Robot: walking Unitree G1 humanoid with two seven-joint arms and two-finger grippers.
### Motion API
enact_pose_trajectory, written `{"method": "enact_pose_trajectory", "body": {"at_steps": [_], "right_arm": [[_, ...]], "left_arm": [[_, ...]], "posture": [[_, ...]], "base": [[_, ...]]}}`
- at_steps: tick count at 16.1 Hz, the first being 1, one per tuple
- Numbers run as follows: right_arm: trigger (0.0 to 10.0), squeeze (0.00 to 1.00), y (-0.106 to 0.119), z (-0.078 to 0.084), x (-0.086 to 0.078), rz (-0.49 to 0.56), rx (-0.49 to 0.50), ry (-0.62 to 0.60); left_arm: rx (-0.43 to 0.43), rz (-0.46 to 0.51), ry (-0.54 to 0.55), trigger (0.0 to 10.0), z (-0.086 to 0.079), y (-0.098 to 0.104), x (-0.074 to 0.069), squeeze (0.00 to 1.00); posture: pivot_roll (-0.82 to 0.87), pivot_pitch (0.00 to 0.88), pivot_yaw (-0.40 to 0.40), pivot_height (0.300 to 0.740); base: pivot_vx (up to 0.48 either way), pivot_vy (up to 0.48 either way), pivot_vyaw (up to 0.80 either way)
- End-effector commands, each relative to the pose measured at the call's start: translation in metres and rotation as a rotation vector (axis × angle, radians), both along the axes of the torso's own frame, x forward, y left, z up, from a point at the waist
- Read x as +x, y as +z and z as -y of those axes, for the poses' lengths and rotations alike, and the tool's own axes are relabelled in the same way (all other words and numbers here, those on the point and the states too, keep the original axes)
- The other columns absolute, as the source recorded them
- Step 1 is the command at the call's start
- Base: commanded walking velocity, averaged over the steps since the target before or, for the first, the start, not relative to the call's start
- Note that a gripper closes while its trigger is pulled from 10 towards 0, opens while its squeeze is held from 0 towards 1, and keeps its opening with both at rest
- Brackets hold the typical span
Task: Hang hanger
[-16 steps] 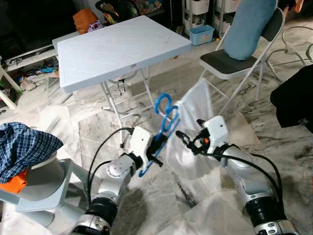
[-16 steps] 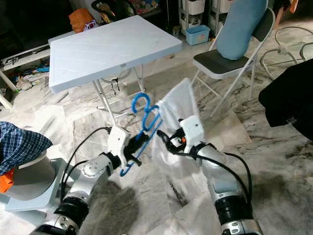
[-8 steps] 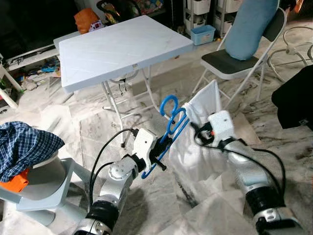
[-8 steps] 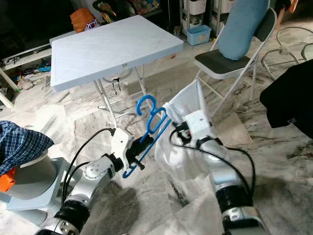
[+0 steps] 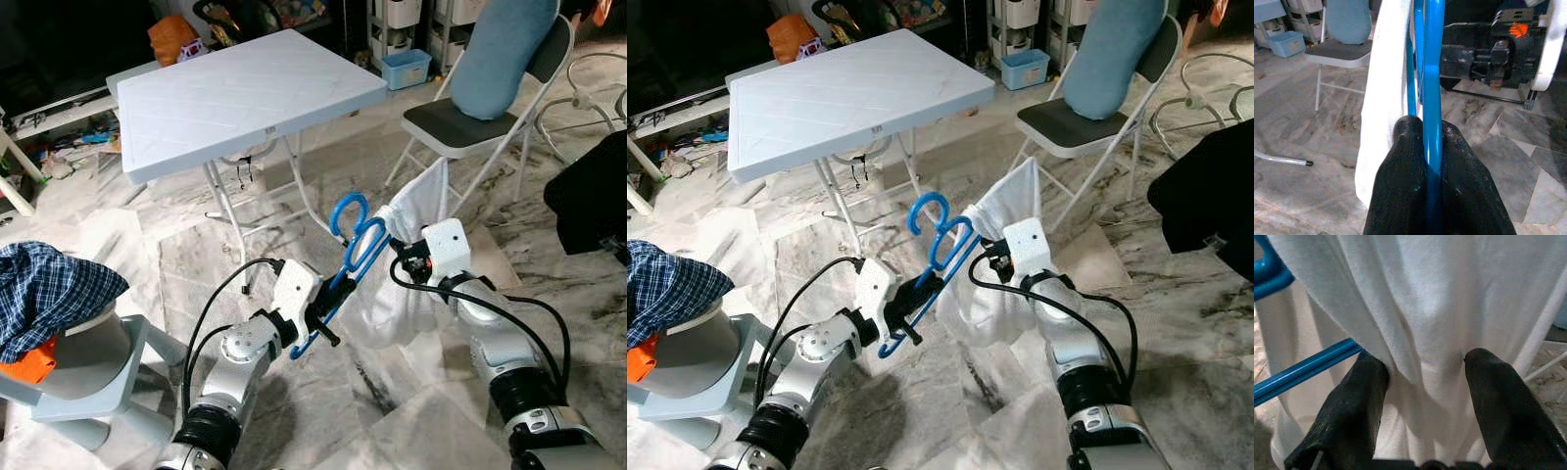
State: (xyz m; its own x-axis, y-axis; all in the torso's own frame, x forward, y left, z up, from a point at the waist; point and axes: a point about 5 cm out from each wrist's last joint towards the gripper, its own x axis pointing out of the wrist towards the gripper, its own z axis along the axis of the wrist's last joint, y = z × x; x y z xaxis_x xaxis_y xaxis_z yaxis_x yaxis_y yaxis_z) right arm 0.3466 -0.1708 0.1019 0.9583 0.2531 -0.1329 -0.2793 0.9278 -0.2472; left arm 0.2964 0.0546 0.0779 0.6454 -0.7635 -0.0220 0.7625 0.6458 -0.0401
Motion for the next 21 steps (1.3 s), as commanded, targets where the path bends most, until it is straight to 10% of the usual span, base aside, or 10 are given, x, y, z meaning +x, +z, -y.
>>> {"method": "enact_pose_trajectory", "body": {"at_steps": [1, 21], "right_arm": [[0.0, 0.0, 0.01, -0.006, 0.006, 0.035, 0.018, 0.016], [0.0, 0.0, 0.024, 0.016, 0.012, 0.121, 0.027, -0.127]], "left_arm": [[-0.016, 0.051, -0.035, 0.0, 0.001, 0.01, 0.0, 0.0], [-0.004, 0.061, -0.043, 0.0, 0.0, 0.01, -0.003, 0.0]], "posture": [[-0.18, 0.0, 0.13, 0.74], [-0.18, 0.0, 0.127, 0.74]], "base": [[0.0, 0.0, 0.0], [0.0, 0.0, 0.0]]}}
